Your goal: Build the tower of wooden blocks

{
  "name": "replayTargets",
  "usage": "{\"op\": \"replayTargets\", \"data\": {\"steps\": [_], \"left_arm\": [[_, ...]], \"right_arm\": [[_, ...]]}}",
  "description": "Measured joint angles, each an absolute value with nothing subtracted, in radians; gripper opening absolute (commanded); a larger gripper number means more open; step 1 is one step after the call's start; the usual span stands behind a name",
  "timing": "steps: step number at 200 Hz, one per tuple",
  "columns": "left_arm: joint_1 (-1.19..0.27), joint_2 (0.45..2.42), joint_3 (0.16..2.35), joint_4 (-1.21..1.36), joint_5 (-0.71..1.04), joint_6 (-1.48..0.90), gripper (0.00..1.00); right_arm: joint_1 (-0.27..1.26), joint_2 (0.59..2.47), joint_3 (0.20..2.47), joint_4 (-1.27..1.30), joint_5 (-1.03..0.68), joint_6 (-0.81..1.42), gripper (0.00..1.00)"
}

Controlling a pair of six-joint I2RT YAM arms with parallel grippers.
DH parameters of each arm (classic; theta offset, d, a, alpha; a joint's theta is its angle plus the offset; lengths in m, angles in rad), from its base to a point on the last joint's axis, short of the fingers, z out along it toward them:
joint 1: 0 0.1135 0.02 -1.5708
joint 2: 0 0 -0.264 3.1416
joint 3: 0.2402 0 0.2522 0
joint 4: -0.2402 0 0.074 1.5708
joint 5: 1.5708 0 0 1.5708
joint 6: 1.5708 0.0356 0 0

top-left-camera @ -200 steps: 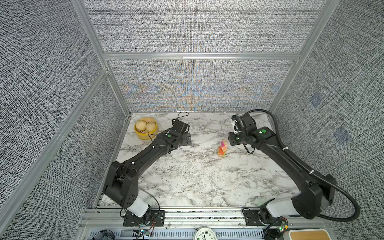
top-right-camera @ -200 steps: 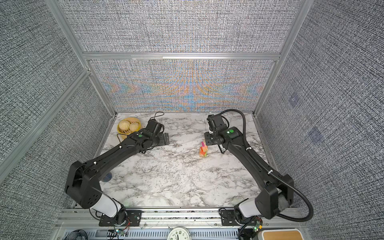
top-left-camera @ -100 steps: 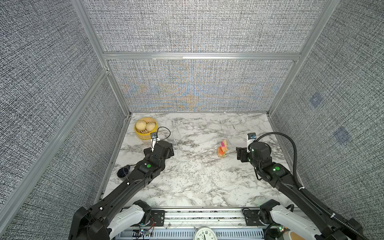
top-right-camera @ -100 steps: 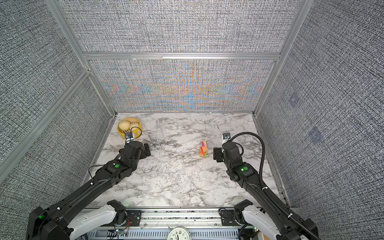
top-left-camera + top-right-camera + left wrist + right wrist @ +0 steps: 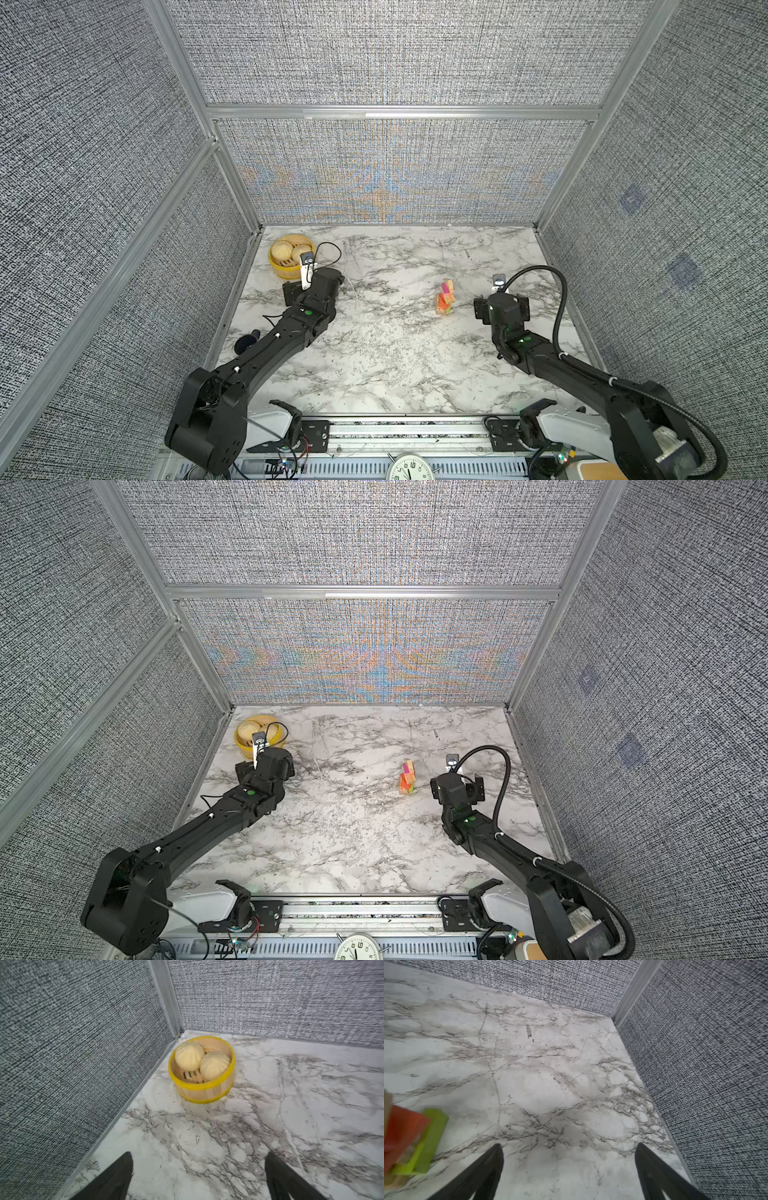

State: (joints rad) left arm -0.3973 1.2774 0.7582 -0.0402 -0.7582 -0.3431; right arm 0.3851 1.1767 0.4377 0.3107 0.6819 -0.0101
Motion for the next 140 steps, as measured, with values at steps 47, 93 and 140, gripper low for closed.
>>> {"op": "replayTargets", "data": {"steps": [47,93,140], "left_arm": [[-0.181,1.331,0.712,0.018,-0.576,-0.241,1.00],[-0.037,1.325,0.627,0.147,-0.383,-0.150,1.00],[0.044,1.376,0.500,0.383,-0.250,-0.127,1.00]], "right_arm": [[0.281,1.249,0.338,0.542,0.675,-0.052,0.99],[0.246,1.366,0.309,0.760,0.654,-0.062,0.99],[0.208,1.481,0.292,0.937,0.546,-0.061,0.99]]}}
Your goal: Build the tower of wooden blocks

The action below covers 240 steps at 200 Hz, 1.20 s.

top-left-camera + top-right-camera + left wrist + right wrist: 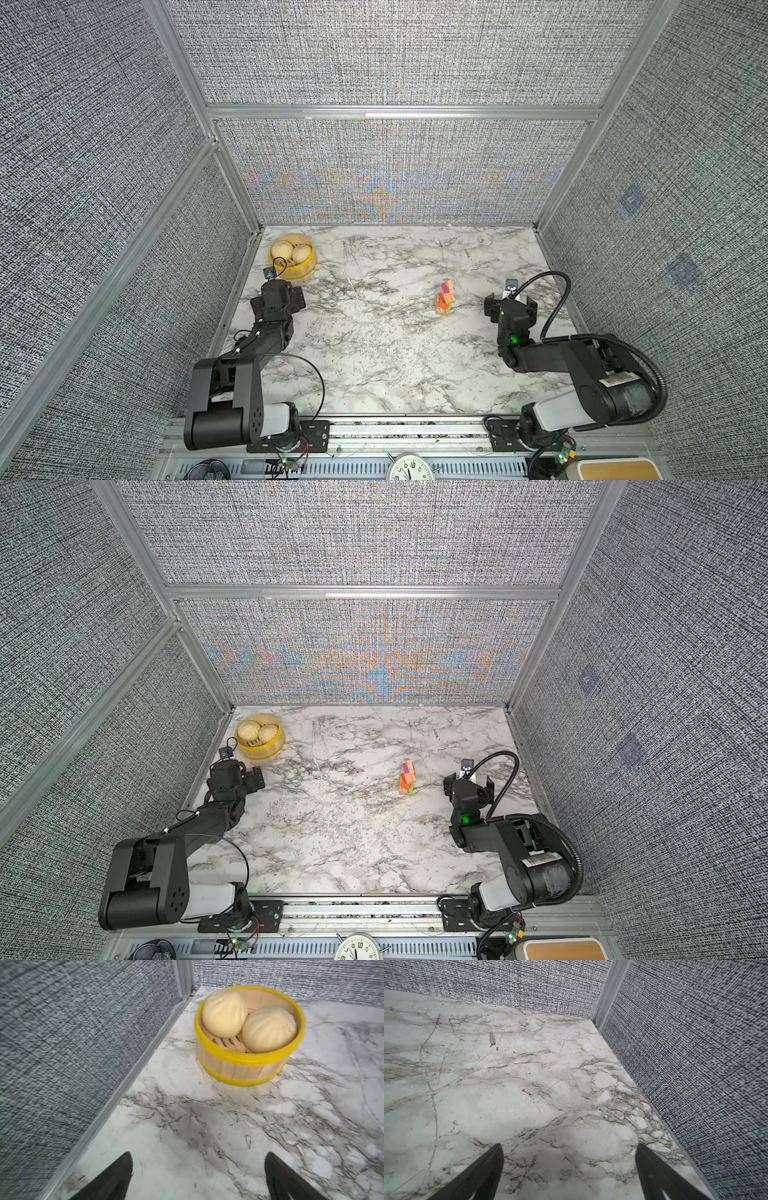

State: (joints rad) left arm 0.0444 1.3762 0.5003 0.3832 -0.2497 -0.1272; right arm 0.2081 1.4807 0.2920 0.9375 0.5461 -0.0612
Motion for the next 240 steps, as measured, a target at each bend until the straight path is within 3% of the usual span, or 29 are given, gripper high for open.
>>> {"op": "replayTargets", "data": {"steps": [82,113,151,240], "left_arm": [[0.053,1.394,0.293,0.798,-0.119,-0.125,0.99],[0.031,1.565,0.206,1.047,-0.059,-0.067,1.00],[0.033,1.472,0.377,0.931,-0.049,-0.060,0.99],[0.033,1.533,0.327,0.947,-0.041,-0.052,0.99]], "right_arm": [[0.198,1.594,0.189,1.214,0.358,-0.108,0.99],[0.197,1.602,0.212,1.242,0.347,-0.110,0.99],[0.113,1.555,0.362,1.052,0.303,-0.060,0.99],[0.102,1.550,0.364,0.923,0.255,-0.007,0.99]]}}
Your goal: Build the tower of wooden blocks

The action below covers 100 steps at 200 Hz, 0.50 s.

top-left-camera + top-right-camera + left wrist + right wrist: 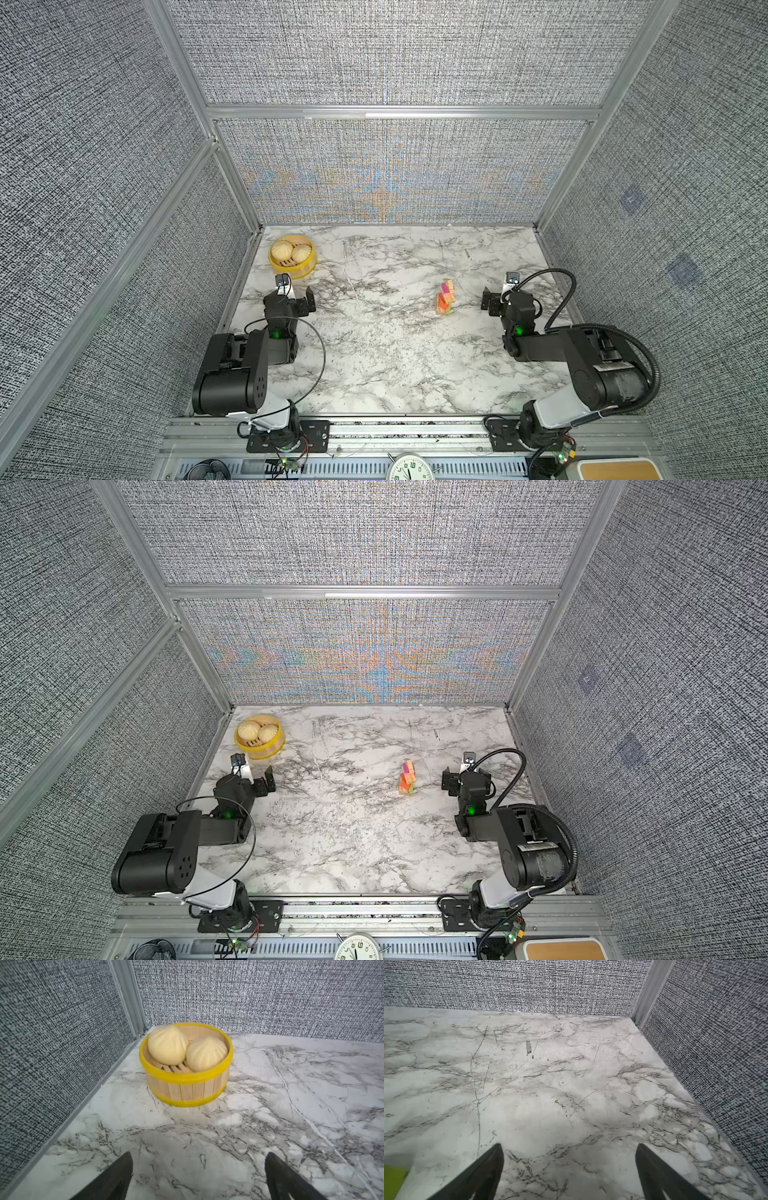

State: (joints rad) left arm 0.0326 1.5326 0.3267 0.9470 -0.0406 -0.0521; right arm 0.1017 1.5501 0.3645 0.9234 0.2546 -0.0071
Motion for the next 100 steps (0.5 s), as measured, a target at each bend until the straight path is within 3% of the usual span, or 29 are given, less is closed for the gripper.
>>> {"op": "replayTargets", "data": {"steps": [100], "left_arm": [[0.033,1.536,0.327,0.971,-0.027,-0.049,0.99]], "right_arm": [[0.106,1.550,0.363,0.925,0.259,-0.015,0.99]]}}
